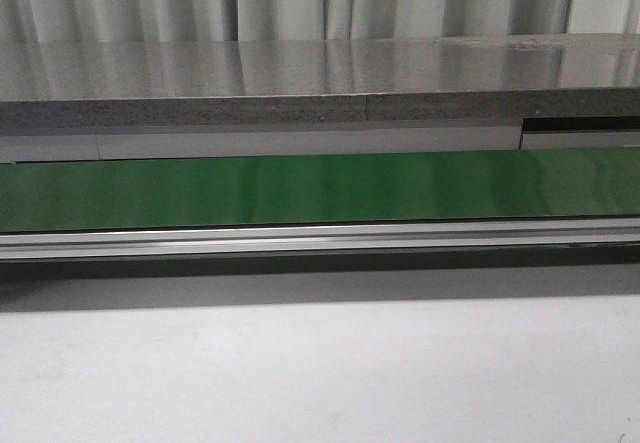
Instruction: Move button from left to right
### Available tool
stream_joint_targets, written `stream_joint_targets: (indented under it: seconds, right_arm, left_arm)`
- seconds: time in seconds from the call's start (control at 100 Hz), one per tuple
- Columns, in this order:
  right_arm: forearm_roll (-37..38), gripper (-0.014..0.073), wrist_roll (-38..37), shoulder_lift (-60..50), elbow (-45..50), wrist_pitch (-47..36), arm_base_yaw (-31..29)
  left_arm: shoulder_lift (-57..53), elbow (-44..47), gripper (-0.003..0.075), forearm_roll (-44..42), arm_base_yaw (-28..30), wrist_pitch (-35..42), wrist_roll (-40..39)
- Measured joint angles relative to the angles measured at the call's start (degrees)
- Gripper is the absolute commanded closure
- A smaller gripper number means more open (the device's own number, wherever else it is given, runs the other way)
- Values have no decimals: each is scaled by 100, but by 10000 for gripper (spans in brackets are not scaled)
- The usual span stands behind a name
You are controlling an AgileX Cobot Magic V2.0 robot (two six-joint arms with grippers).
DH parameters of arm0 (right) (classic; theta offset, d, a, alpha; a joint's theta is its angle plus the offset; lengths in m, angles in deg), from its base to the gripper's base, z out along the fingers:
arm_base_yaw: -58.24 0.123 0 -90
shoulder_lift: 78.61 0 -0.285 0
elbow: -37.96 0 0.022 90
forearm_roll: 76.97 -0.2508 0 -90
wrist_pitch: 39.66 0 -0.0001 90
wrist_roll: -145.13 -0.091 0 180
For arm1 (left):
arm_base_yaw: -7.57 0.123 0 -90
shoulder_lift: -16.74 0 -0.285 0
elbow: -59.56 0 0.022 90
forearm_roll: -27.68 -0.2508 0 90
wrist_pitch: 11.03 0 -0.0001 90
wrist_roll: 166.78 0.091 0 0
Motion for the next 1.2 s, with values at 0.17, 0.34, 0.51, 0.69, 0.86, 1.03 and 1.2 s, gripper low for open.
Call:
stream_joint_targets:
  seconds: [0.17, 0.34, 0.51, 0.69, 0.86, 1.03, 1.2]
  right_arm:
    - [0, 662, 0, 0, 0, 0, 0]
    - [0, 662, 0, 0, 0, 0, 0]
    - [0, 662, 0, 0, 0, 0, 0]
    - [0, 662, 0, 0, 0, 0, 0]
    - [0, 662, 0, 0, 0, 0, 0]
    - [0, 662, 0, 0, 0, 0, 0]
    - [0, 662, 0, 0, 0, 0, 0]
  left_arm:
    - [791, -645, 739, 5, 0, -666, 0]
    - [1227, -704, 739, 70, 0, -877, 0]
    - [1380, -707, 735, 92, 0, -920, 0]
    - [1385, -707, 454, 92, 0, -920, 0]
    - [1385, -707, 136, 94, 0, -941, 0]
    - [1385, -707, 120, 149, 0, -941, 0]
    - [1537, -847, 120, 99, 0, -920, 0]
